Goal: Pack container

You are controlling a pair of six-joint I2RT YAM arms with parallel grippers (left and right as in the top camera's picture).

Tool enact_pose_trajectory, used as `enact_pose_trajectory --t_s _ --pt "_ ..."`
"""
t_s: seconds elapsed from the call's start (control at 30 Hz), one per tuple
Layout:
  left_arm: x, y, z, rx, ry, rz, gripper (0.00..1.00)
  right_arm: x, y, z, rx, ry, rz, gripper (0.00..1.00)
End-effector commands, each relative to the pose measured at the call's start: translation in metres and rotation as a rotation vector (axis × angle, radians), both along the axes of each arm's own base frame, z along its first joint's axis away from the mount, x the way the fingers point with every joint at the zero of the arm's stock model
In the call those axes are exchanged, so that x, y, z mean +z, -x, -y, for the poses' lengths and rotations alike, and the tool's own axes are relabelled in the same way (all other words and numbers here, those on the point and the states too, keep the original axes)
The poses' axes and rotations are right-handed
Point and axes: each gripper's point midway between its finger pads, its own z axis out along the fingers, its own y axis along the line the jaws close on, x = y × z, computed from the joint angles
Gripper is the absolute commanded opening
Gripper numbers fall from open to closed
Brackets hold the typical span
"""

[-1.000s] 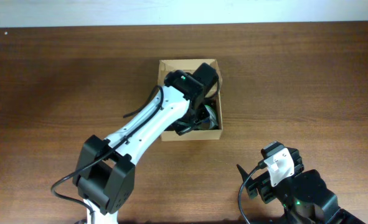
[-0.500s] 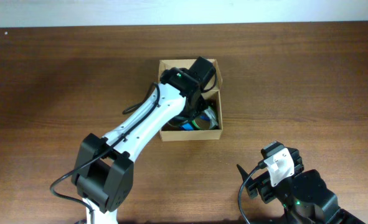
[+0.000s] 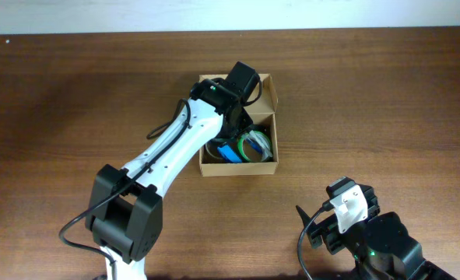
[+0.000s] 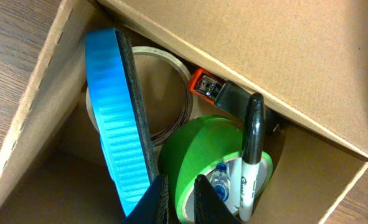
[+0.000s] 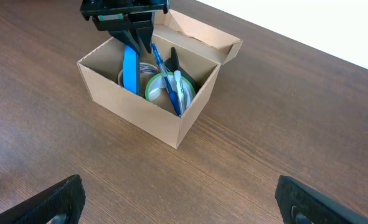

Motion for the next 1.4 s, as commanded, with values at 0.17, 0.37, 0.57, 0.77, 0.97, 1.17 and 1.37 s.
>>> enact_pose_trajectory --t_s 0.17,0.37,0.57,0.77,0.97,1.17,1.37 --pt "0.046 -0.008 -0.006 0.034 0.031 0.12 0.21 -0.001 0.0 0.001 -0.012 -0.011 -0.002 0.99" --pt "0.079 -0.005 -0.009 0.037 0.071 0.187 0.61 -0.001 0.0 0.001 -0.012 -0.011 -0.002 0.99" --pt "0.074 0.001 0.003 0.01 0.123 0.145 0.7 -0.001 0.0 0.001 -0.012 -0.011 -0.002 0.99" --pt "0.046 0.006 0.019 -0.017 0.12 0.068 0.7 -0.001 0.0 0.001 -0.012 -0.011 -0.002 0.99" --pt "0.005 0.009 0.032 0.005 0.104 -0.025 0.66 -0.001 0.0 0.001 -0.012 -0.011 -0.002 0.99" --pt "-0.012 -0.003 0.033 0.013 0.079 -0.01 0.5 -0.001 0.0 0.001 -0.012 -0.011 -0.002 0.99" --pt "-0.017 -0.009 0.034 0.018 0.071 0.008 0.03 -0.001 0.0 0.001 -0.012 -0.011 -0.002 0.99"
